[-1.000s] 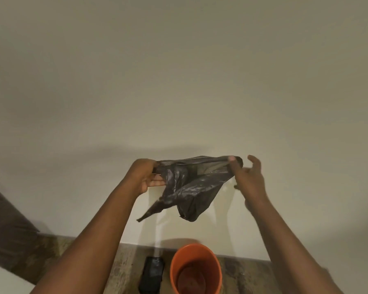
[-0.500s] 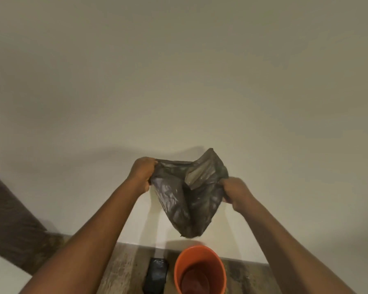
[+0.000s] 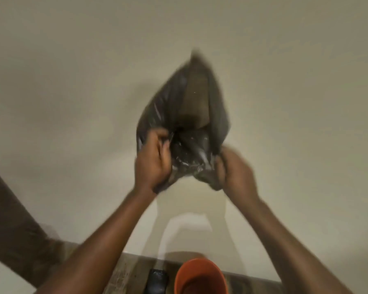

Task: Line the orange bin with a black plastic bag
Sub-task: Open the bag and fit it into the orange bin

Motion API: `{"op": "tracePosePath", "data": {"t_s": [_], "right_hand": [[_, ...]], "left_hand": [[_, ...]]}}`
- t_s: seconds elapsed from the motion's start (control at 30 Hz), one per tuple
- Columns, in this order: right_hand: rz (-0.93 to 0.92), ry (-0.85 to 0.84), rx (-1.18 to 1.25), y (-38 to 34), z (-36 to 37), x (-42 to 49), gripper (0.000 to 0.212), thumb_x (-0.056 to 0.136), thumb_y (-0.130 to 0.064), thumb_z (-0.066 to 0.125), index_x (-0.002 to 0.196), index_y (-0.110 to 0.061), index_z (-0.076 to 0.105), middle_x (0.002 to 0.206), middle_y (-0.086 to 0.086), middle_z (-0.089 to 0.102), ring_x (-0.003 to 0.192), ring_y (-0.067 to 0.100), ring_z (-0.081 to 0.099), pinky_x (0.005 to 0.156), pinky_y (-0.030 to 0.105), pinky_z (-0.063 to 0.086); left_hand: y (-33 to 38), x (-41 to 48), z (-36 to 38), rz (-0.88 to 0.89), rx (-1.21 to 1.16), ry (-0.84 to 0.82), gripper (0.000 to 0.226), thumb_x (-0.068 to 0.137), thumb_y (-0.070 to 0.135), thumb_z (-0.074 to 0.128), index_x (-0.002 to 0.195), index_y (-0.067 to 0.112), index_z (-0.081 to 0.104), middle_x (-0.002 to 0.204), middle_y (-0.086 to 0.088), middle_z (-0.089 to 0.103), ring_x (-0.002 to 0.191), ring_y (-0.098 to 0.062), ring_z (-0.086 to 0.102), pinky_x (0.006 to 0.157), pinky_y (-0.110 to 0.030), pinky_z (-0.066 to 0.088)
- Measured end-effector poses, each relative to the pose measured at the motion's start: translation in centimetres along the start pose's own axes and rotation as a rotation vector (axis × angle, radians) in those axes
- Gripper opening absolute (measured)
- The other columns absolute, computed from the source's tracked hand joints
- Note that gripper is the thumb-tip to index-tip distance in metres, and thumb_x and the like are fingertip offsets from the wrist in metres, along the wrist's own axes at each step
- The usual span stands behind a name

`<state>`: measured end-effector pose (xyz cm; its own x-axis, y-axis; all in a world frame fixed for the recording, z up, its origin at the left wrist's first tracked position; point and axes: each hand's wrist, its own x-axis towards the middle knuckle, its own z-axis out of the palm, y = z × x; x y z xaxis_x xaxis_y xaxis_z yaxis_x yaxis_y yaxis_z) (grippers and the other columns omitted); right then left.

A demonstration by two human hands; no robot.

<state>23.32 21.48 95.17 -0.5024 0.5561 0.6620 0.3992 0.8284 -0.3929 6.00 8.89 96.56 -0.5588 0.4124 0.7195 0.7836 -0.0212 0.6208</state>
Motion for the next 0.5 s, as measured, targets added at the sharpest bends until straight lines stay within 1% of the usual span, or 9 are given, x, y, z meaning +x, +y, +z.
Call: {"op": "tracePosePath", "data": {"t_s": [0.07,0.1,0.13,0.17,0.2,0.3,0.33,0.43,0.5], "right_hand": [[0.165,-0.58,-0.234,3.7,4.1,-4.0,0.026,0.092,-0.031,0.05,0.108,-0.021,0.069,0.104,0.008,0.072,0.1,0.033,0.068,0.069,0.033,0.045],[0.247,-0.765,-0.291,5.1,5.1,-5.7,0.028,0.088,-0.032,0.049,0.101,-0.019,0.07,0.103,0.01,0.074,0.099,0.034,0.069,0.067,0.032,0.043],[0.293,-0.851,-0.299,6.1,5.4,-7.0,0.03,0.086,-0.033,0.047,0.098,-0.017,0.07,0.104,0.011,0.074,0.099,0.034,0.07,0.067,0.031,0.042],[0.302,-0.852,-0.271,6.9,5.2,-7.4,0.032,0.085,-0.034,0.045,0.096,-0.018,0.071,0.105,0.011,0.075,0.1,0.034,0.069,0.069,0.033,0.045],[0.279,-0.796,-0.229,7.3,4.8,-7.2,0.036,0.086,-0.035,0.043,0.095,-0.018,0.073,0.106,0.01,0.076,0.102,0.034,0.069,0.075,0.034,0.047],[0.267,-0.507,-0.108,7.2,2.5,-3.4,0.045,0.086,-0.029,0.038,0.098,-0.013,0.078,0.108,0.01,0.078,0.105,0.03,0.069,0.085,0.03,0.045],[0.288,-0.401,-0.068,6.5,1.4,-1.6,0.04,0.089,-0.025,0.042,0.099,-0.014,0.079,0.108,0.008,0.078,0.101,0.025,0.07,0.083,0.026,0.043],[0.306,0.005,0.114,3.9,-2.1,2.3,0.031,0.093,-0.008,0.051,0.1,-0.024,0.076,0.094,-0.003,0.076,0.067,-0.001,0.061,0.065,0.011,0.041],[0.244,0.249,0.205,2.2,-3.2,2.1,0.029,0.096,-0.01,0.051,0.11,-0.022,0.073,0.098,-0.007,0.074,0.072,0.001,0.062,0.07,0.013,0.044]], "left_hand": [[-5.4,-4.6,1.9,-0.231,0.135,-0.522,0.015,0.092,0.032,0.049,0.077,0.031,0.05,0.071,-0.011,0.057,0.078,-0.036,0.064,0.063,-0.034,0.041],[-7.9,-7.0,2.3,-0.28,0.277,-0.801,0.021,0.091,0.031,0.051,0.07,0.03,0.047,0.067,-0.006,0.054,0.08,-0.036,0.066,0.064,-0.033,0.04],[-9.7,-8.9,2.3,-0.316,0.394,-0.997,0.021,0.091,0.029,0.054,0.07,0.029,0.051,0.065,0.002,0.053,0.078,-0.029,0.066,0.065,-0.03,0.041],[-10.9,-9.8,1.9,-0.333,0.43,-1.055,0.016,0.091,0.027,0.055,0.075,0.025,0.059,0.066,0.005,0.053,0.073,-0.022,0.063,0.066,-0.029,0.044],[-11.7,-9.9,1.6,-0.339,0.381,-1.015,0.015,0.09,0.025,0.054,0.081,0.021,0.066,0.069,0.003,0.058,0.071,-0.02,0.062,0.068,-0.03,0.048],[-11.4,-6.4,0.9,-0.332,0.312,-0.691,0.016,0.09,0.014,0.057,0.084,0.015,0.072,0.089,-0.009,0.074,0.085,-0.028,0.068,0.076,-0.029,0.049],[-10.6,-4.4,0.6,-0.355,0.271,-0.55,0.017,0.09,0.011,0.058,0.085,0.015,0.073,0.091,-0.007,0.075,0.086,-0.026,0.069,0.078,-0.028,0.049],[-6.3,-0.2,-0.9,-0.384,0.036,-0.112,0.017,0.092,0.011,0.056,0.093,0.017,0.072,0.088,0.004,0.073,0.077,-0.012,0.064,0.073,-0.021,0.048],[-4.2,0.0,-1.7,-0.302,-0.086,0.053,0.015,0.095,0.012,0.053,0.097,0.017,0.067,0.084,0.006,0.068,0.066,-0.008,0.058,0.063,-0.018,0.044]]}}
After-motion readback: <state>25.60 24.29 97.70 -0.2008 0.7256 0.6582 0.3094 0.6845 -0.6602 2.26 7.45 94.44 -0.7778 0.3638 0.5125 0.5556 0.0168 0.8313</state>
